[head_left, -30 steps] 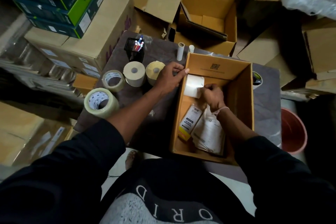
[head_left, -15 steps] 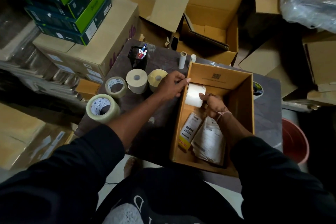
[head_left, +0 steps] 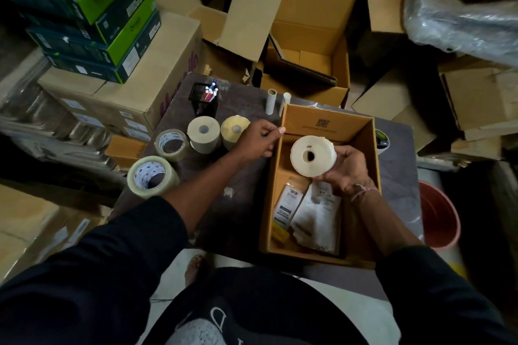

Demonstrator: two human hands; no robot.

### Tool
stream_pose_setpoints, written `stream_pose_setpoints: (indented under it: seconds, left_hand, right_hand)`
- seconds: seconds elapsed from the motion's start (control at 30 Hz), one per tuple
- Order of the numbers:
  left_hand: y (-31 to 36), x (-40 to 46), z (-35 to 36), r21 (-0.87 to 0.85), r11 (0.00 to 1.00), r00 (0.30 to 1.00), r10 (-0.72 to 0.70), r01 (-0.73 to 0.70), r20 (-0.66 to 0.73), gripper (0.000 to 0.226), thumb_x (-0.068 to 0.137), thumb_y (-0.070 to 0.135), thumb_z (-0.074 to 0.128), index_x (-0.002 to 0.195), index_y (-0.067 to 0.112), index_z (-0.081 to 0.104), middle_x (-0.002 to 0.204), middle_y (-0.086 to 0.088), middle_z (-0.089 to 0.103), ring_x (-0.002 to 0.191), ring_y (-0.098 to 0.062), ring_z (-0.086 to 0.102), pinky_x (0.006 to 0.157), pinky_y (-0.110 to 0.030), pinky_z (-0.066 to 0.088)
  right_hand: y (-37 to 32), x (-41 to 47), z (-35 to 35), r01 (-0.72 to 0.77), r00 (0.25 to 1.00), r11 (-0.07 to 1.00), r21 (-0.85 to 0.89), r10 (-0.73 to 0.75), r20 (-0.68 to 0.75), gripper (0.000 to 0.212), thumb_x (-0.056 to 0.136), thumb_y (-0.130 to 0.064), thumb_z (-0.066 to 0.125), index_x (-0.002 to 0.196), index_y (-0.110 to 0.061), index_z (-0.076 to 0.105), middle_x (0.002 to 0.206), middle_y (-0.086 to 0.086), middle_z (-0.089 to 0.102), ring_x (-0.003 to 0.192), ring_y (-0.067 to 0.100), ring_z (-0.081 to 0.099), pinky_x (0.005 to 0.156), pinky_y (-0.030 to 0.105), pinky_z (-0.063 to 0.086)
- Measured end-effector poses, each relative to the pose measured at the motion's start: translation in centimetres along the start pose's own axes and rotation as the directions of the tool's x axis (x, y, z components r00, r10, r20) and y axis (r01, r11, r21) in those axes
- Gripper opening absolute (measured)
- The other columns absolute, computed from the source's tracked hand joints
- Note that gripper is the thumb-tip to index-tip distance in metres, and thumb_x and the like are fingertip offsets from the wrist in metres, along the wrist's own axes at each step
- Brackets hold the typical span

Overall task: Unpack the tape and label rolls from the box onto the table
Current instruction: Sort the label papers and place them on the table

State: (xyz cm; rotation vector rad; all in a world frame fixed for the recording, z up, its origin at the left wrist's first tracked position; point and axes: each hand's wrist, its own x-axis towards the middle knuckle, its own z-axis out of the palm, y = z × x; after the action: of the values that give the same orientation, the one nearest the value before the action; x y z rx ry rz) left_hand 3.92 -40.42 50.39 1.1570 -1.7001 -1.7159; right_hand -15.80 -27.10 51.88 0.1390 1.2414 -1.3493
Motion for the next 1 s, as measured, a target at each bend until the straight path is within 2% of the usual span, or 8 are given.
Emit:
stream_pose_setpoints:
  seconds: [0.1,0.23,0.37,0.53,0.67,0.73,0.87,1.0]
  left_hand:
    - [-0.1,-0.3,-0.3,-0.006,1.000,1.000,-0.012,0.012,0.021,0.035,0.097,0.032,0.066,0.116,0.003,0.060,0.094,-0.008,0.065,0.077,-0.015,0.064,0.061,-0.024,0.060]
    - [-0.8,-1.0,-0.9,-0.029,0.999,0.998,-0.043,0.044,0.054,0.038,0.097,0.034,0.067,0.119,0.003,0.059,0.107,-0.016,0.068,0.081,-0.017,0.068,0.066,-0.029,0.062]
    - [-1.7,-2.4,-1.3,-0.043,0.995,0.990,-0.089,0.094,0.108,0.036,0.098,0.032,0.065,0.118,0.003,0.059,0.107,-0.014,0.068,0.079,-0.016,0.069,0.065,-0.030,0.061]
    - [-3.8,-3.4,-1.9,-0.055,0.986,0.967,-0.141,0.156,0.212,0.027,0.097,0.035,0.066,0.110,0.011,0.061,0.104,-0.009,0.068,0.075,-0.012,0.070,0.073,-0.035,0.062]
    - [-4.3,-3.7,-3.3,-0.054,0.986,0.970,-0.146,0.159,0.196,0.027,0.097,0.035,0.066,0.108,0.010,0.062,0.104,-0.014,0.068,0.073,-0.014,0.070,0.072,-0.035,0.061]
    - [-4.6,-3.8,-4.3,-0.040,0.988,0.975,-0.141,0.150,0.171,0.021,0.097,0.033,0.065,0.104,0.014,0.061,0.102,-0.012,0.068,0.075,-0.016,0.070,0.072,-0.036,0.060]
    - [-5.6,-4.1,-6.9,0.008,0.988,0.981,-0.156,0.156,0.119,0.008,0.098,0.024,0.066,0.096,0.018,0.062,0.098,-0.004,0.069,0.072,-0.018,0.069,0.068,-0.035,0.060]
    - [-6.8,-4.6,-9.6,0.006,0.982,0.981,-0.188,0.188,0.048,0.006,0.098,0.015,0.066,0.092,0.014,0.062,0.098,-0.013,0.066,0.067,-0.017,0.067,0.067,-0.035,0.060]
  right_hand:
    - [-0.6,-1.0,0.0,-0.009,0.996,1.000,0.013,0.008,0.087,0.039,0.089,-0.028,0.043,0.120,-0.013,0.062,0.123,0.015,0.065,0.116,0.038,0.058,0.095,0.063,0.046]
    - [-1.3,-2.2,0.5,0.039,0.985,0.999,-0.001,-0.038,0.170,0.037,0.090,-0.025,0.041,0.113,-0.009,0.065,0.114,0.014,0.069,0.104,0.034,0.064,0.091,0.058,0.050]
    - [-2.3,-2.6,0.9,0.076,0.970,0.997,0.021,-0.079,0.230,0.047,0.089,-0.023,0.045,0.133,-0.010,0.057,0.130,0.017,0.061,0.121,0.037,0.057,0.101,0.068,0.038]
    - [-3.9,-3.5,3.1,0.141,0.919,0.989,0.032,-0.143,0.367,0.047,0.092,-0.020,0.037,0.137,-0.010,0.047,0.133,0.016,0.056,0.117,0.035,0.060,0.096,0.064,0.044]
    - [-4.8,-4.0,6.6,0.186,0.879,0.982,-0.029,-0.153,0.452,0.052,0.095,-0.014,0.037,0.146,0.000,0.038,0.147,0.023,0.044,0.134,0.041,0.045,0.104,0.071,0.034]
    - [-4.7,-4.0,8.9,0.227,0.879,0.971,-0.081,-0.169,0.445,0.050,0.096,-0.010,0.044,0.143,0.004,0.041,0.147,0.025,0.045,0.136,0.043,0.044,0.103,0.072,0.034]
    - [-3.3,-3.4,13.2,0.426,0.859,0.831,-0.356,-0.249,0.447,0.039,0.093,-0.007,0.060,0.130,0.006,0.057,0.133,0.030,0.057,0.120,0.038,0.058,0.105,0.060,0.043]
    - [-0.6,-1.8,17.0,0.566,0.819,0.605,-0.561,-0.335,0.466,0.041,0.088,-0.007,0.071,0.128,-0.001,0.061,0.119,0.022,0.068,0.103,0.032,0.069,0.083,0.042,0.060]
